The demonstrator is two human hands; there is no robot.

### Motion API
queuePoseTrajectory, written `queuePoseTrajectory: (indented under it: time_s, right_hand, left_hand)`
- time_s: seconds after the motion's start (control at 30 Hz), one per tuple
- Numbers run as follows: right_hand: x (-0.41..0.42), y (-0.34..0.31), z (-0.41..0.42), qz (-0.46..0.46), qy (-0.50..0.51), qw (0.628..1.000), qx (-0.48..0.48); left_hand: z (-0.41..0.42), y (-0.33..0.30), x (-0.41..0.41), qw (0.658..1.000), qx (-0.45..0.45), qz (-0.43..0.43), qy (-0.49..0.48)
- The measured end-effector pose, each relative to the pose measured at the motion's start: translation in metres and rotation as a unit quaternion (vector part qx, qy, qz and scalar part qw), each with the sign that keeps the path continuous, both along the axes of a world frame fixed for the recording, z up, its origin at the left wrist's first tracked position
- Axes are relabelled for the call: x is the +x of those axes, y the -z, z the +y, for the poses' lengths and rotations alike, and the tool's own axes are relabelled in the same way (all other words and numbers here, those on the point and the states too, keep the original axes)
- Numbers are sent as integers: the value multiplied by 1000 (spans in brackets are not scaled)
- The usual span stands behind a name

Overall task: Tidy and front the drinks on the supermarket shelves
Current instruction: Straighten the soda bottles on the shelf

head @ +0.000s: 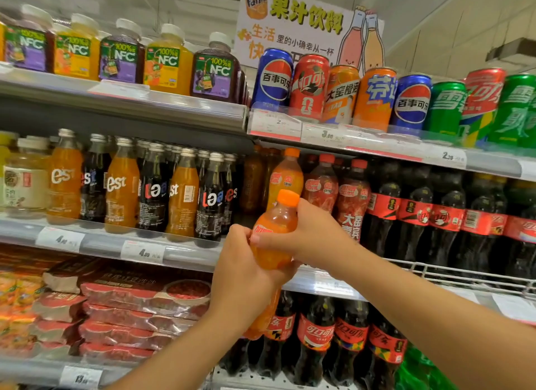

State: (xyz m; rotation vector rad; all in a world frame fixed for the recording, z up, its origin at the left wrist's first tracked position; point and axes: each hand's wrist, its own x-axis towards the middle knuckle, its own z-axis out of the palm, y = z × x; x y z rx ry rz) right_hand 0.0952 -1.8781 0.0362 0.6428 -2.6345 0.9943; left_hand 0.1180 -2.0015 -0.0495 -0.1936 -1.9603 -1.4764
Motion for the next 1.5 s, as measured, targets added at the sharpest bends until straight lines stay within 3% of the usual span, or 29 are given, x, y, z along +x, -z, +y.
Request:
queuePoseTrajectory:
  time_s: [0.27,0.33,0.4,0.47,0.6,0.97,1.37,1.5]
  right_hand:
    - [-6,-36,-3,43,-69,989,-126]
    - [-7,-53,-5,77,-73,984,-142]
    - [-11,-63,-12,118,-57,980,-149]
    - [-16,-69,-20,151,-22,976,-154]
    - [-24,-75,-36,207,29,968,-139]
    - [-47,-53,-63,266,69,959,-67]
    - [-70,-43,-82,196,109,974,16]
    - [-78,-46,-83,174,116,978,-3]
  left_hand:
    - [-58,14,-1,999,4,33,16]
    - [-80,27,-8,993,-97,33,-61]
    - [-92,38,-18,953,-277,8,-121]
    - [-98,48,-27,909,-391,-36,-138]
    - [-108,65,-36,864,-481,-72,-129]
    - [-114,74,-44,854,-501,-73,-123]
    - [-116,77,-45,846,-515,-82,-113]
    - [-119,79,-47,843,-522,-74,-111]
